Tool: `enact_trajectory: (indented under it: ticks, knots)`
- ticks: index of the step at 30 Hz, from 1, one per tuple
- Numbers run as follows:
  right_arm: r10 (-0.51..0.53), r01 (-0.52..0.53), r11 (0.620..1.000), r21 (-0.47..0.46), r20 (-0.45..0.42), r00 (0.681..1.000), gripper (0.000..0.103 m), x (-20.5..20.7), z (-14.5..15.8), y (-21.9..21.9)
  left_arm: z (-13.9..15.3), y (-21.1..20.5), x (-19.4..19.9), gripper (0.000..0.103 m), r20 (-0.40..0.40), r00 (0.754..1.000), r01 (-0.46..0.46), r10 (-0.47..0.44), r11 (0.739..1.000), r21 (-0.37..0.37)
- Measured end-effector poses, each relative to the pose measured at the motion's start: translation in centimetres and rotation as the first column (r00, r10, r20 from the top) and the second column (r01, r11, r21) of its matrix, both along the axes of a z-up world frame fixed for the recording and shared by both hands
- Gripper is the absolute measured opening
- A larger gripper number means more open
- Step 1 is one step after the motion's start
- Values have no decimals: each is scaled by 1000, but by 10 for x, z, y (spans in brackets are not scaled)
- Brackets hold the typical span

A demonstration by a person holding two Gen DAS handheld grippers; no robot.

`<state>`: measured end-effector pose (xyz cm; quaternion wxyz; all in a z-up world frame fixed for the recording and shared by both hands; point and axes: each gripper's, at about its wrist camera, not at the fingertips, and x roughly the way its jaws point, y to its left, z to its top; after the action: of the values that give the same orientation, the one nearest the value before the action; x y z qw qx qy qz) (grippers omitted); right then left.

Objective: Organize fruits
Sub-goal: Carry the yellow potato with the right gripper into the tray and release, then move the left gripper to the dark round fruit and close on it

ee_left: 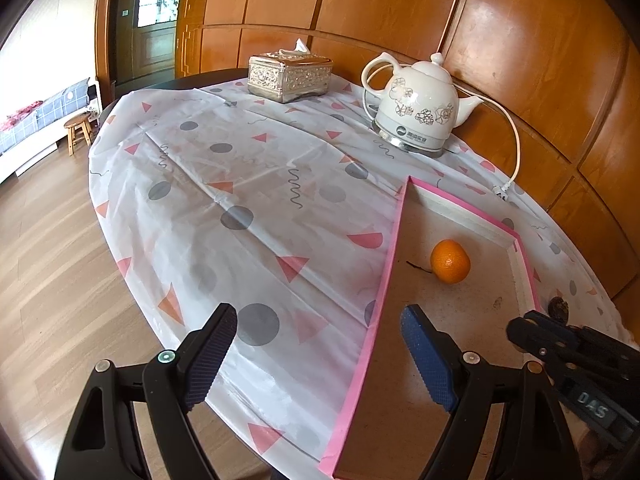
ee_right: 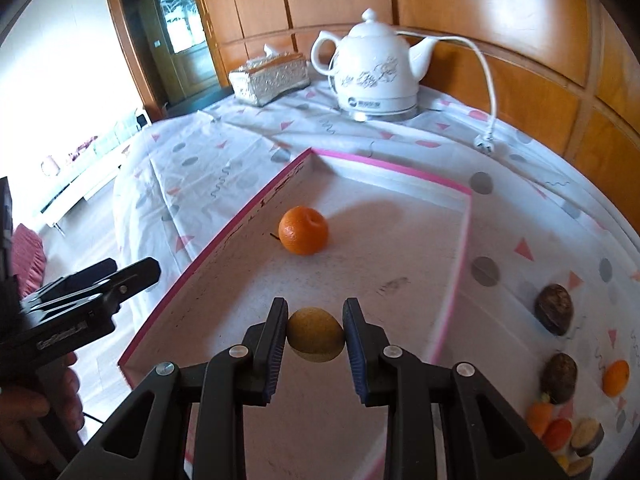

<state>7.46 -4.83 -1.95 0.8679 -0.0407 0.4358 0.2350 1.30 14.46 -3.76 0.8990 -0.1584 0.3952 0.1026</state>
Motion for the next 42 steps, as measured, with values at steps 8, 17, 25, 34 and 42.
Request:
enact_trajectory:
  ticks: [8, 17, 25, 34, 42]
  knots:
    - [-6, 4, 999, -43, -28, 1000, 29, 13, -20, 15, -5, 2, 1, 84, -12, 1000, -6, 6, 1000, -8]
    - [-82, 82, 997, 1, -52, 995, 35, 13, -24, -2, -4, 0, 1, 84, -11, 1000, -5, 5, 1000, -7]
    - [-168, 169, 985, 45, -20, 986, 37, -5, -9, -32, 0, -5, -1, 84, -2, 1000, 4, -4, 1000, -1]
    - [-248, 247, 968, 32, 40, 968, 46, -30, 3, -59, 8, -11, -4, 84, 18, 1000, 26, -26, 1000, 7]
    - [-319, 319, 948, 12, 111, 941, 47, -52, 15, -83, 13, -15, -6, 85, 35, 998, 43, -44, 999, 12]
